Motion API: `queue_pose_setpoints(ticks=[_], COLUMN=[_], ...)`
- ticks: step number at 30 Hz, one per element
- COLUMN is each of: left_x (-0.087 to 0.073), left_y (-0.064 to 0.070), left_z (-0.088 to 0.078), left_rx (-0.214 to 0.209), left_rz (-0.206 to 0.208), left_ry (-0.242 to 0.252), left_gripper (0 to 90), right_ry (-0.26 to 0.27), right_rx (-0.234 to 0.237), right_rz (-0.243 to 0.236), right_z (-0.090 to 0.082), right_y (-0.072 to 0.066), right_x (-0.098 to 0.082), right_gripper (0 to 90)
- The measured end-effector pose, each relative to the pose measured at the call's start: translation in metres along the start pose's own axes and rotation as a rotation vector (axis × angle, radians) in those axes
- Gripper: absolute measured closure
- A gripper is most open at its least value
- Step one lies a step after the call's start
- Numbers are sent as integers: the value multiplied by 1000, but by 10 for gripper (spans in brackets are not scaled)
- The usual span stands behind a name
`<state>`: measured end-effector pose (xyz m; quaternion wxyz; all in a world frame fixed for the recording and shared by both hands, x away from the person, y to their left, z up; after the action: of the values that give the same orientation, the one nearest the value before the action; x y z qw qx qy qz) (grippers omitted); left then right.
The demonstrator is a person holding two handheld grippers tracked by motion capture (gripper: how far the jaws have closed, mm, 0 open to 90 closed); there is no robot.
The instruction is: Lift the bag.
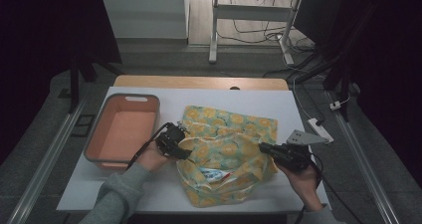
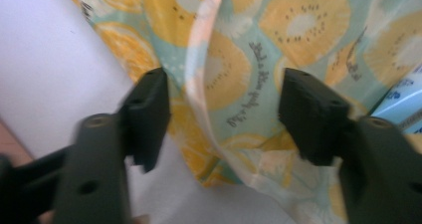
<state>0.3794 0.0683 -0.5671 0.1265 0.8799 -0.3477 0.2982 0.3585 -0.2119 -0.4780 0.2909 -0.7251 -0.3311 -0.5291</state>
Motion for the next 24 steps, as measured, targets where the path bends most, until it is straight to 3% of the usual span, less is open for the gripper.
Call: queue_pose_setpoints(ticks=[5, 7, 10, 15, 19, 24], left_x=[-5, -7, -9, -3, 3, 5], left_y=[10, 14, 18, 19, 15, 9], left_z=[1, -2, -15, -55, -84, -99], left_rx=[-74, -115, -157, -249, -287, -300], left_rz=[4, 10, 14, -25, -41, -53], left_ry=[-34, -42, -12, 123, 227, 287], left_gripper=[826, 872, 880, 882, 884, 884], right_ry=[1, -1, -9, -15, 5, 32], right_rx=[3, 2, -4, -20, -29, -45], right_rz=[0, 0, -4, -1, -10, -22], right_z=[-1, -2, -4, -10, -14, -18], right_y=[0, 1, 2, 6, 6, 4], right_x=[-1, -1, -2, -3, 5, 17], right_gripper=[881, 881, 881, 881, 882, 882])
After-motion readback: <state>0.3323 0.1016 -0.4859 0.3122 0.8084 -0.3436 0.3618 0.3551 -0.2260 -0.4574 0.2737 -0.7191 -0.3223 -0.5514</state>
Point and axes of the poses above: each handheld gripper's, and its own axes: z roughly forward along the jaws, x roughly out of its top, y roughly to its right, the point moved 9 cm from there along z, roughly forward along the jaws, and after that the axes turned 12 degrees about y, right-handed, at the moved point
